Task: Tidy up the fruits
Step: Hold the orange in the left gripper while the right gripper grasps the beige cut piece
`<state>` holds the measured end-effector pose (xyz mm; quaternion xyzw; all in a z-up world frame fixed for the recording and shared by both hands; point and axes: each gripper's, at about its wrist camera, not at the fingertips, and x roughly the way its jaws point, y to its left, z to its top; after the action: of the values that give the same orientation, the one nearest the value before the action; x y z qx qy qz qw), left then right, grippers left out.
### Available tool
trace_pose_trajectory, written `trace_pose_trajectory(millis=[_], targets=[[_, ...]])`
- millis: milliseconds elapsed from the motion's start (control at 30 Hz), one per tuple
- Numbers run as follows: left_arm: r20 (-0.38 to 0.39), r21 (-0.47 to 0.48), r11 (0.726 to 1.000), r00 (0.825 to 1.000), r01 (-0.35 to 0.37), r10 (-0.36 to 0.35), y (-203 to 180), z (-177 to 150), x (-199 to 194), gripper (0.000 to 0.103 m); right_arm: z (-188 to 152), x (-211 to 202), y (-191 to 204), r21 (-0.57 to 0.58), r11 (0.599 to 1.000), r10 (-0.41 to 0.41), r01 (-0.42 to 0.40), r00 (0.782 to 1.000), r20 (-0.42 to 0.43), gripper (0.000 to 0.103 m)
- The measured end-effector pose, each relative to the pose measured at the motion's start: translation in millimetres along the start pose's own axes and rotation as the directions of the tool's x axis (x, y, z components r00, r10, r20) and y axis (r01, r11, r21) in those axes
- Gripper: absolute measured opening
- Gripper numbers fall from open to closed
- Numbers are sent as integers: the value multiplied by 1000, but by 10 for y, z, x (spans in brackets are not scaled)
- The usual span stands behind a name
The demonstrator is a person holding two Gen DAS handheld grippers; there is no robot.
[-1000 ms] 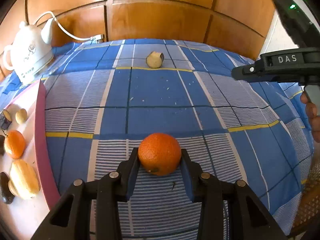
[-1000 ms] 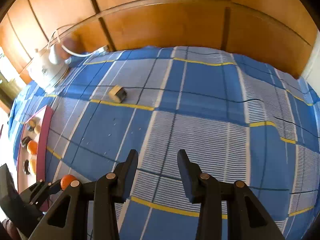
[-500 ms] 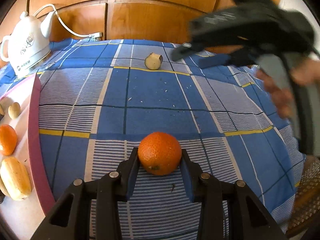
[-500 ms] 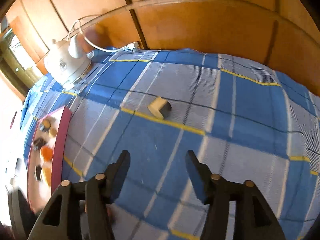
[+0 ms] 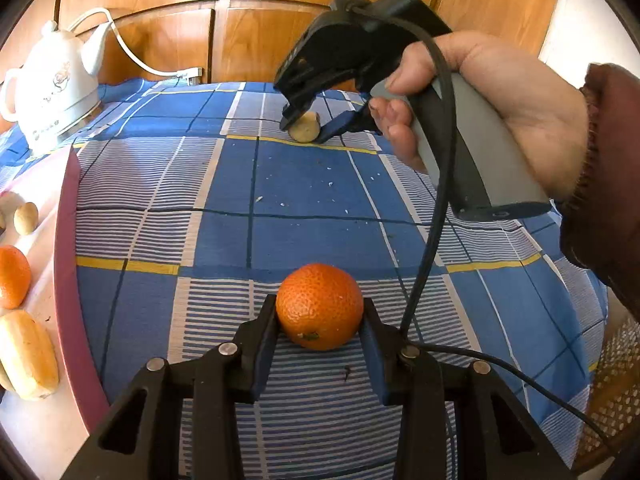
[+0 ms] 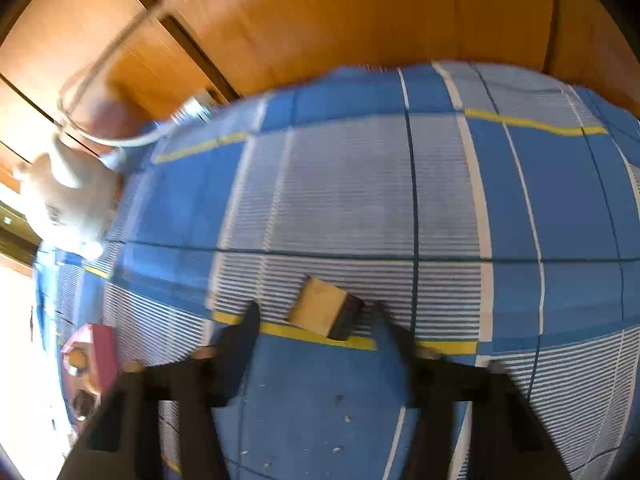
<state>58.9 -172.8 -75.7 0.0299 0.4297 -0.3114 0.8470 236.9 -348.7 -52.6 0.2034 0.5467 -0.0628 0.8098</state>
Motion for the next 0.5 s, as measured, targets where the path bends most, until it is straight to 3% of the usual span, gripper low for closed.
trace_pose_trajectory(millis=[200, 333, 500], targets=[[3, -4, 1000, 1000, 2, -2, -7, -5, -17, 39, -120, -283, -55, -94, 995, -6, 9, 999, 33, 35], [7, 4, 1000, 1000, -6, 6, -27, -15, -24, 40, -422, -556, -220, -227, 972, -58, 56, 998, 0, 35], [9, 8, 1000, 1000, -15, 15, -40, -15, -31, 40, -842, -811, -584, -277, 955, -116, 104, 993, -26, 35]])
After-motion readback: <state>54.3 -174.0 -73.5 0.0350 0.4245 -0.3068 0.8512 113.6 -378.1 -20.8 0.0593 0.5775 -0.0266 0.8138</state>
